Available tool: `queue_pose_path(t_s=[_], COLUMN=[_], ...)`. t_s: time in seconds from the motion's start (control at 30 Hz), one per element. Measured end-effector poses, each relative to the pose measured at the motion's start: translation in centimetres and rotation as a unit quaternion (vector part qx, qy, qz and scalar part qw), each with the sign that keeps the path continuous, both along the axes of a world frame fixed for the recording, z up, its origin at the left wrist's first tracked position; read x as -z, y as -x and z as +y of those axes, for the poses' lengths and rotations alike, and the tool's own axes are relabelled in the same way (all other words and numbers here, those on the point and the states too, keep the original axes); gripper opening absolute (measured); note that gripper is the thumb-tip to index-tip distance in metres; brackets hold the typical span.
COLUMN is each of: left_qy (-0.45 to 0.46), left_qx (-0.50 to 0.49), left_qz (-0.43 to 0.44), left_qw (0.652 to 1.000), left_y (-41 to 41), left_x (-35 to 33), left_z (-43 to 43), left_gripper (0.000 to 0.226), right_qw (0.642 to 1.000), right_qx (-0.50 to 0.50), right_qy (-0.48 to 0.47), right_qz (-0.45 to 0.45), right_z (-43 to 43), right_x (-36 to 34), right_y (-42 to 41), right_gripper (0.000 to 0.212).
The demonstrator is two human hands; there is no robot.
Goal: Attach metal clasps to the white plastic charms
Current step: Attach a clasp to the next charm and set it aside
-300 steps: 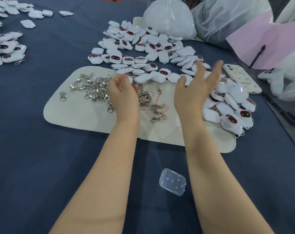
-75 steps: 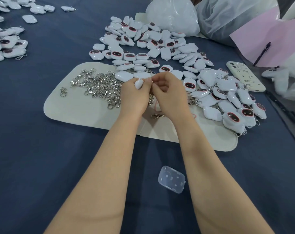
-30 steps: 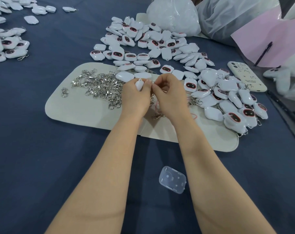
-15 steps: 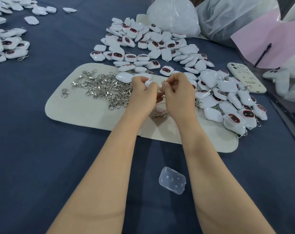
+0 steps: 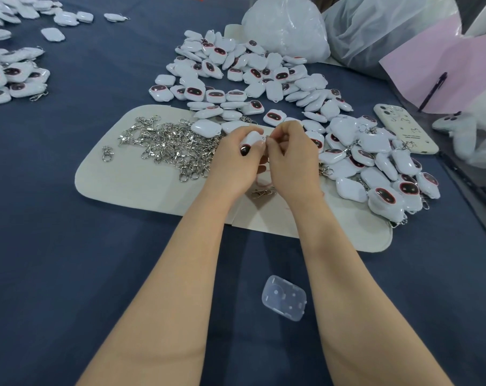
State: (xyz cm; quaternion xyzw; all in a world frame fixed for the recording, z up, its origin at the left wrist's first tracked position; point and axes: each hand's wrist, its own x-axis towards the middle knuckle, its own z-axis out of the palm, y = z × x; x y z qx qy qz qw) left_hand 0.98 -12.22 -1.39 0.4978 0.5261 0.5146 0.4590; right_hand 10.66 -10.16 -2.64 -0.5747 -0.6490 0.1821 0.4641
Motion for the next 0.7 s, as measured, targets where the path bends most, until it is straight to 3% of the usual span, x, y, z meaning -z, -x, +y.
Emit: queue_pose_path(t_s=[0.37, 0.7], left_qy=[0.008, -0.018], left_qx=[-0.006, -0.002], left_qz=[0.041, 0.186], left_qw=[0.999, 0.982], left_y=[0.6, 1.1], left_x=[0.2, 0.5], left_z=[0.1, 0.1], left_gripper=[0.017, 0.024], right_qw=[0.996, 0.992], right_qx=[-0.036, -0.047], right_qy=[-0.002, 0.017], right_qz=[-0.076, -0.113], right_z=[-0.2, -0.1], right_x=[0.0, 0.5], right_y=[0.0, -0.2], right_gripper=[0.008, 0.006])
